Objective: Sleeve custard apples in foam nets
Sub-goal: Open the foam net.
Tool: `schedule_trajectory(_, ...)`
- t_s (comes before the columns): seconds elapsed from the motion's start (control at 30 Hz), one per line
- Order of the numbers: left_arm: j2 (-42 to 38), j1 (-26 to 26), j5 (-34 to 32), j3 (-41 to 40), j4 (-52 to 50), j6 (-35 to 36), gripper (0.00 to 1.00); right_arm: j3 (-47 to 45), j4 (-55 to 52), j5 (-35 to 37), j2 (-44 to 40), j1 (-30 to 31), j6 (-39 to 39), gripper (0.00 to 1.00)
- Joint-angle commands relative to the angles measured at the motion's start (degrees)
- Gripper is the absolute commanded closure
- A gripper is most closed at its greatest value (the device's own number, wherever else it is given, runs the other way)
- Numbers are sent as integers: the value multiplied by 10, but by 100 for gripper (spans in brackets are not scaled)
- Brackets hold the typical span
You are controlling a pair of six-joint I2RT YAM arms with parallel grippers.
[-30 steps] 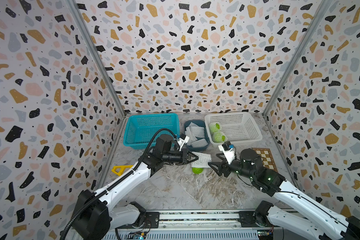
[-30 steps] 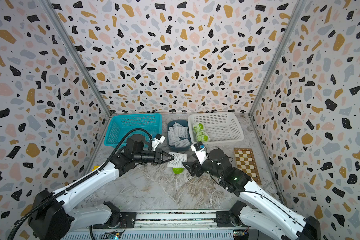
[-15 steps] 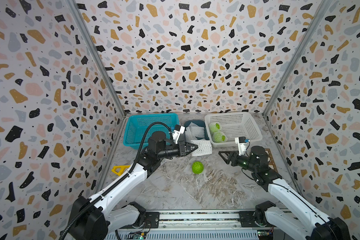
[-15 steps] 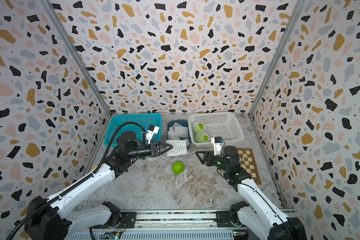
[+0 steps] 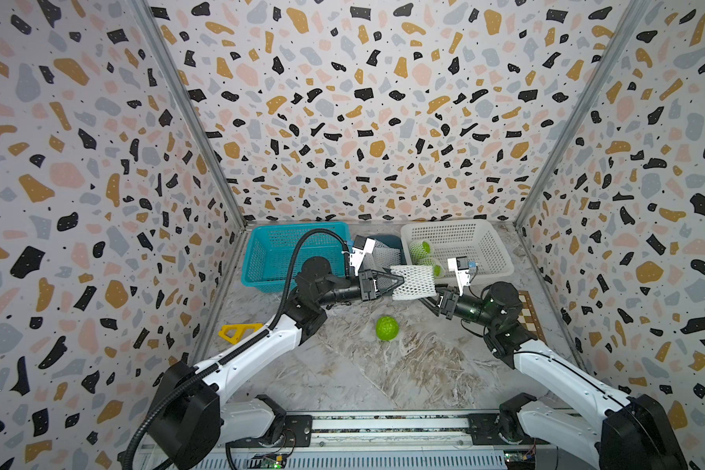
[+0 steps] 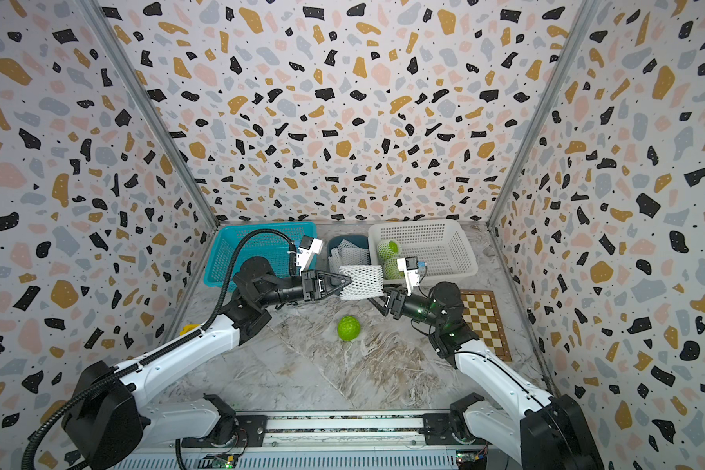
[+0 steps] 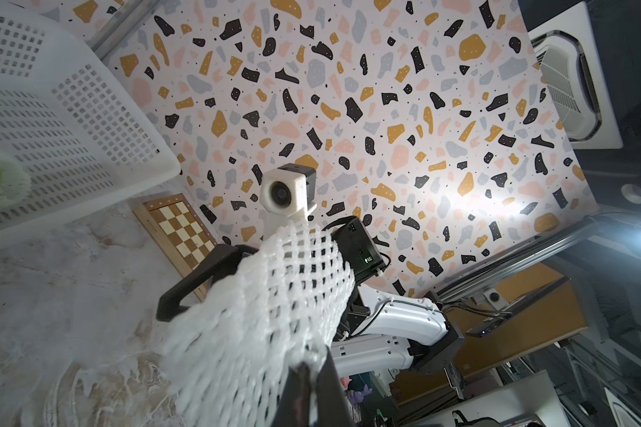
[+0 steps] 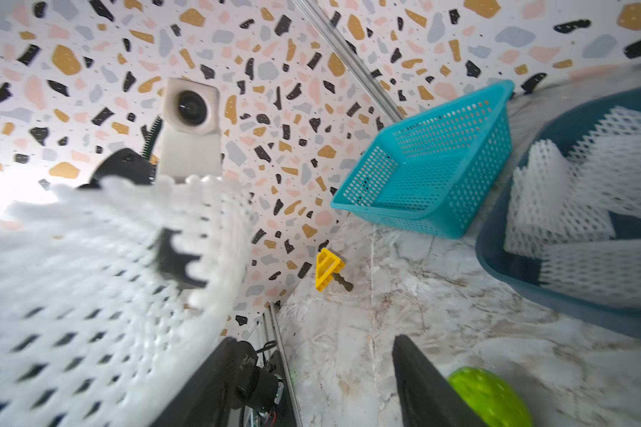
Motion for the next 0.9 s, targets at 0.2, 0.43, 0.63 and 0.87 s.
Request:
schedule_trajectory(0.2, -13, -1, 26, -24, 94, 14, 100, 58, 60, -54, -46, 34, 17, 33)
schedule_trajectory(0.43, 2, -7, 30, -40, 199, -23, 99, 100, -11, -54, -32, 76, -37, 29)
schedule_trajectory(0.63, 10, -8, 18, -49, 291, -68, 99, 100, -48, -28, -33, 79, -67, 25)
schedule_trajectory(0.87, -5, -8, 17, -48, 291, -60, 100, 86, -55, -27, -40, 68, -75, 28)
